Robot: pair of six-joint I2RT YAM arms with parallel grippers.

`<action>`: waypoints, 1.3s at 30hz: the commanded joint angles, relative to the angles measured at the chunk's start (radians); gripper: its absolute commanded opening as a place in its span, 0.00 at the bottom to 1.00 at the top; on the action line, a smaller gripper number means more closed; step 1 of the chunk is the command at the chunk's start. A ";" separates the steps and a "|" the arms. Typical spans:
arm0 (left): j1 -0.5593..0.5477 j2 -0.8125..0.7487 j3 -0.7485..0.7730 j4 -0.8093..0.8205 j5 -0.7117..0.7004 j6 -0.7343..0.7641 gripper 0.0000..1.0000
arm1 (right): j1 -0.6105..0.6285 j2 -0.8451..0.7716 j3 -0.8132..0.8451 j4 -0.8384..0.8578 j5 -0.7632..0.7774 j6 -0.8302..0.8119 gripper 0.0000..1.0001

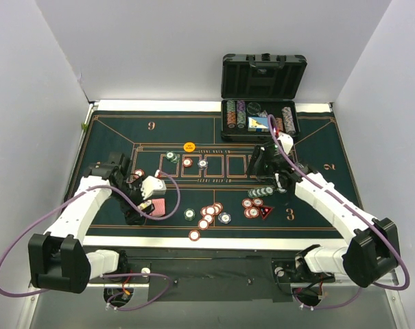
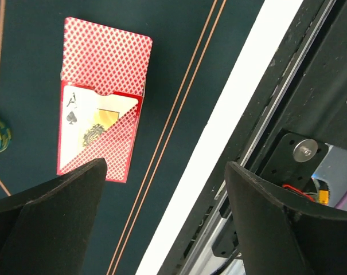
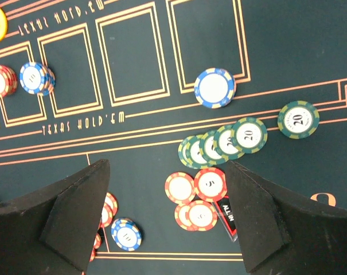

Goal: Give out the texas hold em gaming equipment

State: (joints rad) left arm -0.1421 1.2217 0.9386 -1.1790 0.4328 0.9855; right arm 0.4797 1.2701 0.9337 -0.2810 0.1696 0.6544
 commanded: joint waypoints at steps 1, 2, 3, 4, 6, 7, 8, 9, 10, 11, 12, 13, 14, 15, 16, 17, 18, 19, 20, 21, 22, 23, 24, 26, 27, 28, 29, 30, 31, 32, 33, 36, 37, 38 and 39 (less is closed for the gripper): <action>0.006 -0.011 -0.053 0.105 0.037 0.157 0.95 | 0.014 -0.054 -0.015 -0.017 -0.054 -0.001 0.77; 0.006 -0.007 -0.057 0.119 0.041 0.180 0.95 | 0.016 -0.060 -0.016 -0.014 -0.065 -0.002 0.77; 0.007 0.008 -0.061 0.131 0.046 0.186 0.95 | 0.017 -0.067 -0.018 -0.011 -0.070 -0.004 0.77; 0.006 0.016 -0.063 0.137 0.046 0.202 0.95 | 0.020 -0.072 -0.018 -0.010 -0.077 -0.006 0.77; 0.004 0.044 -0.069 0.162 0.043 0.214 0.95 | 0.020 -0.081 -0.016 -0.007 -0.085 -0.007 0.77; 0.006 0.064 -0.069 0.183 0.041 0.216 0.95 | 0.020 -0.086 -0.016 -0.006 -0.091 -0.007 0.77; 0.006 0.082 -0.070 0.197 0.038 0.216 0.96 | 0.022 -0.087 -0.013 -0.006 -0.094 -0.009 0.77; 0.007 0.088 -0.076 0.214 0.034 0.223 0.95 | 0.022 -0.090 -0.012 -0.010 -0.097 -0.009 0.77; 0.006 0.099 -0.081 0.229 0.032 0.228 0.96 | 0.022 -0.092 -0.007 -0.014 -0.101 -0.015 0.77; 0.007 0.102 -0.093 0.261 0.023 0.229 0.95 | 0.023 -0.095 -0.003 -0.018 -0.101 -0.015 0.77; 0.007 0.105 -0.101 0.272 0.023 0.232 0.95 | 0.023 -0.100 -0.003 -0.021 -0.104 -0.018 0.77; 0.006 0.105 -0.115 0.297 0.015 0.243 0.95 | 0.022 -0.100 0.002 -0.024 -0.107 -0.019 0.77; 0.006 0.108 -0.127 0.306 0.012 0.245 0.95 | 0.022 -0.103 0.004 -0.027 -0.107 -0.022 0.77; 0.006 0.110 -0.129 0.321 0.014 0.248 0.96 | 0.022 -0.103 0.005 -0.030 -0.111 -0.024 0.77; 0.006 0.114 -0.136 0.331 0.012 0.248 0.96 | 0.023 -0.103 0.008 -0.032 -0.113 -0.025 0.77; 0.006 0.117 -0.141 0.341 0.008 0.255 0.95 | 0.022 -0.103 0.011 -0.033 -0.117 -0.029 0.77; 0.006 0.124 -0.147 0.360 0.003 0.257 0.96 | 0.023 -0.103 0.013 -0.038 -0.119 -0.032 0.77; 0.006 0.127 -0.150 0.370 0.001 0.255 0.96 | 0.022 -0.101 0.016 -0.040 -0.119 -0.038 0.77; 0.006 0.131 -0.155 0.380 -0.002 0.260 0.96 | 0.023 -0.100 0.016 -0.044 -0.119 -0.038 0.77; 0.006 0.137 -0.156 0.384 -0.002 0.262 0.96 | 0.023 -0.100 0.017 -0.046 -0.119 -0.042 0.77; 0.006 0.147 -0.156 0.386 0.000 0.268 0.96 | 0.022 -0.095 0.017 -0.049 -0.119 -0.042 0.77; 0.006 0.151 -0.158 0.386 0.001 0.269 0.96 | 0.022 -0.097 0.019 -0.050 -0.119 -0.044 0.77; 0.007 0.160 -0.155 0.383 0.003 0.274 0.96 | 0.023 -0.094 0.020 -0.052 -0.117 -0.044 0.77; 0.006 0.176 -0.155 0.380 -0.002 0.286 0.96 | 0.022 -0.091 0.025 -0.053 -0.119 -0.044 0.77; 0.007 0.185 -0.156 0.380 -0.002 0.288 0.96 | 0.022 -0.090 0.027 -0.056 -0.117 -0.045 0.77; 0.004 0.190 -0.158 0.378 -0.006 0.295 0.96 | 0.022 -0.087 0.028 -0.057 -0.117 -0.047 0.77; 0.006 0.196 -0.158 0.375 -0.006 0.300 0.96 | 0.023 -0.084 0.027 -0.058 -0.116 -0.047 0.77; 0.007 0.200 -0.158 0.371 -0.009 0.304 0.96 | 0.022 -0.084 0.028 -0.060 -0.114 -0.047 0.77; 0.006 0.205 -0.162 0.371 -0.011 0.309 0.96 | 0.020 -0.084 0.028 -0.060 -0.113 -0.050 0.77; 0.006 0.208 -0.164 0.375 -0.012 0.312 0.96 | 0.020 -0.084 0.027 -0.061 -0.114 -0.049 0.77; 0.006 0.210 -0.169 0.380 -0.016 0.317 0.96 | 0.019 -0.083 0.027 -0.061 -0.113 -0.048 0.77; 0.003 0.219 -0.185 0.395 -0.031 0.329 0.96 | 0.017 -0.081 0.027 -0.063 -0.114 -0.048 0.77; 0.003 0.220 -0.188 0.407 -0.038 0.332 0.96 | 0.017 -0.081 0.025 -0.063 -0.113 -0.048 0.77; -0.002 0.225 -0.196 0.412 -0.043 0.334 0.96 | 0.019 -0.083 0.025 -0.063 -0.114 -0.048 0.77; -0.002 0.228 -0.199 0.423 -0.055 0.337 0.96 | 0.017 -0.080 0.028 -0.063 -0.116 -0.048 0.77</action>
State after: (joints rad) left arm -0.1425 1.4361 0.7578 -0.7959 0.3958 1.2800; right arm 0.4980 1.1950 0.9203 -0.3202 0.0521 0.6201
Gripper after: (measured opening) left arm 0.957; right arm 0.771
